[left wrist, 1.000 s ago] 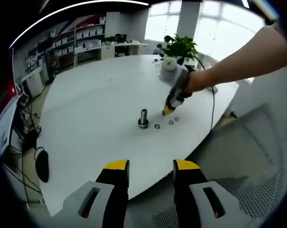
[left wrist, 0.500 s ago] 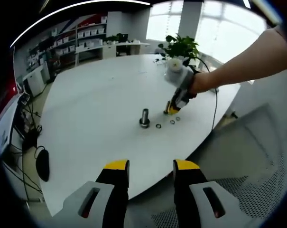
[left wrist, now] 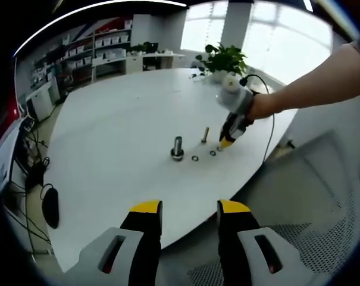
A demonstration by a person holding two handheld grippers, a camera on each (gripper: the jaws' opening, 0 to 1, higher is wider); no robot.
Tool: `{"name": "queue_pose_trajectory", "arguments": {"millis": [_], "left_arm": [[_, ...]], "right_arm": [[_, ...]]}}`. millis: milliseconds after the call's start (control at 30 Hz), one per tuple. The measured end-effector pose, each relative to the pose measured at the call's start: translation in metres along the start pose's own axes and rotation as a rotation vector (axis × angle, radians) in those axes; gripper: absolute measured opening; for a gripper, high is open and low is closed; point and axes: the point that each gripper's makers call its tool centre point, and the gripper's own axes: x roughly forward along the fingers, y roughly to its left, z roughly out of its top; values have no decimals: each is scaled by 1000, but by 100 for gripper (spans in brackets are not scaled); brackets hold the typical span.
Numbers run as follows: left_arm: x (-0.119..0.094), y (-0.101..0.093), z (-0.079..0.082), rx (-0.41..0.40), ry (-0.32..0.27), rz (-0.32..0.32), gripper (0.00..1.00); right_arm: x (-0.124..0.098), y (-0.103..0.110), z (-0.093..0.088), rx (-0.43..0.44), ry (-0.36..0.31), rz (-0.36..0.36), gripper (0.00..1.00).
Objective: Place the washer onto the threaded stud by aligning its center hole with the stud, sliding it down to the base, and recovering from edge contact or off-axis alignment until the washer reaches the visible bottom stop.
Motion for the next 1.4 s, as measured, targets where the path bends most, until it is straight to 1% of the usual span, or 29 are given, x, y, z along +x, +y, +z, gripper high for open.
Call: {"name": "queue_pose_trajectory", "arguments": {"millis": [67,333,400,433,467,500,567,667,700,800,900,967,1000,1033,1133,1233,1333,1400], "left_arm": [[0,-1,0,3,2,-5,35],[0,-1,-2,6,7,-5,35],[0,-1,-1,8,6,-6,35],[1,-1,-1,9,5,-5,35],[1,-1,-1,11,5,-5,35],[1,-1,-2,10,7,-6,35],[0,-1,-2,10,12,-4,35],[1,-2,-1,10,7,-7,35],[1,-2,-1,10,7,-8,35],[1,-2,-1,7,2,-11,35],[2,-3,-2,10,10,-14,35],[2,-3,-1,9,8,-14,35],[1,-2,-1,8,7,-12,35],[1,-2,-1,7,7,-12,35],[1,-2,-1,4,6,-10,35],[1,-2,-1,4,3,-9,35],[0,-2,2,5,-14,-9,35],[0,-2,2,6,-11,-12,35]], "right_arm": [[1,0,1,2,-9,-2,20],[9,2,4,-19,-2,-17,22],[12,1,0,-23,17,-25,22],[13,-1,-2,-33,29,-42,21],[12,-2,0,-45,13,-53,21],[12,-2,0,-27,11,-60,20],[12,-2,1,-22,7,-59,20],[13,-2,1,-50,11,-54,20],[13,-2,1,-54,17,-52,20],[14,-4,2,-76,71,-56,18],[15,-4,3,-87,87,-73,15],[15,-3,3,-82,109,-84,15],[15,-3,3,-90,118,-87,15],[15,-3,2,-117,127,-91,15],[15,-3,2,-126,129,-96,14],[14,-2,2,-115,126,-108,14],[13,-1,2,-147,122,-116,13],[13,-3,1,-133,110,-114,13]]}}
